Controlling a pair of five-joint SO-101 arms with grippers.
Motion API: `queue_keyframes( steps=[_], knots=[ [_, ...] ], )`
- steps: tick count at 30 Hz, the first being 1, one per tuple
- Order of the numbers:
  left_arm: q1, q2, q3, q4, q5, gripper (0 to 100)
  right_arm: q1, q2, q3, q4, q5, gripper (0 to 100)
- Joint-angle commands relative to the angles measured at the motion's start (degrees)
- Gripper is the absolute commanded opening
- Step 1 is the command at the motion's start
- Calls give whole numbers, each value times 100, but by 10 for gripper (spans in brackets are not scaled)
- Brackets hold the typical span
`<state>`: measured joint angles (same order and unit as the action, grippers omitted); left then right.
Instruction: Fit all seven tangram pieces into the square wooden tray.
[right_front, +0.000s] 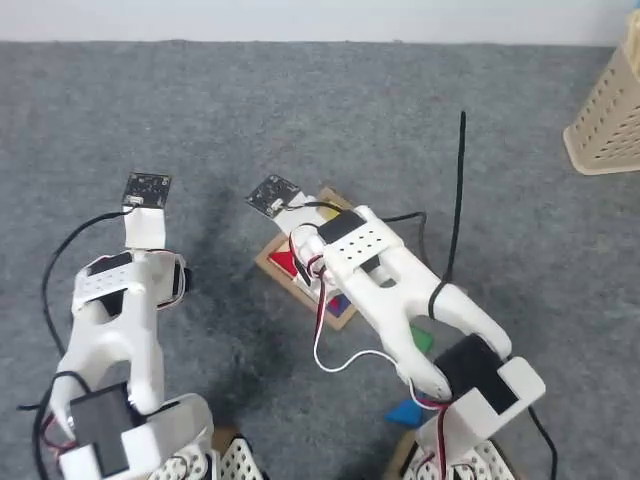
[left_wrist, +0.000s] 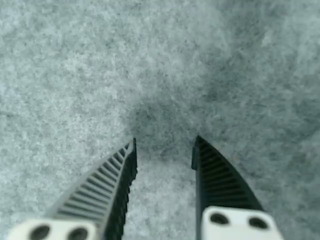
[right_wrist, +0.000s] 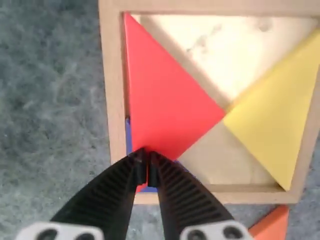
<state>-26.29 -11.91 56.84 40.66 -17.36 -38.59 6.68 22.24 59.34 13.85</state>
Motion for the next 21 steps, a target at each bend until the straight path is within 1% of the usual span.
queue_keyframes(
  steps=[1, 5, 9, 13, 17, 21],
  knots=[
    [0, -264, -13, -105, -62, 178, 154, -84, 26, -409, -360, 6],
    [0, -264, -13, -105, -62, 178, 409, -75, -132, -523, -703, 6],
    [9, -264, -13, -105, -62, 178, 725, 180, -545, -505, -1310, 6],
    [9, -264, -13, -105, -53, 178, 796, 690, -1020, -163, -1697, 6],
    [9, -264, -13, -105, -53, 178, 690, 1024, -1327, 48, -1749, 6],
    [9, -264, -13, -105, -53, 178, 558, 769, -1609, 312, -1591, 6]
  ],
)
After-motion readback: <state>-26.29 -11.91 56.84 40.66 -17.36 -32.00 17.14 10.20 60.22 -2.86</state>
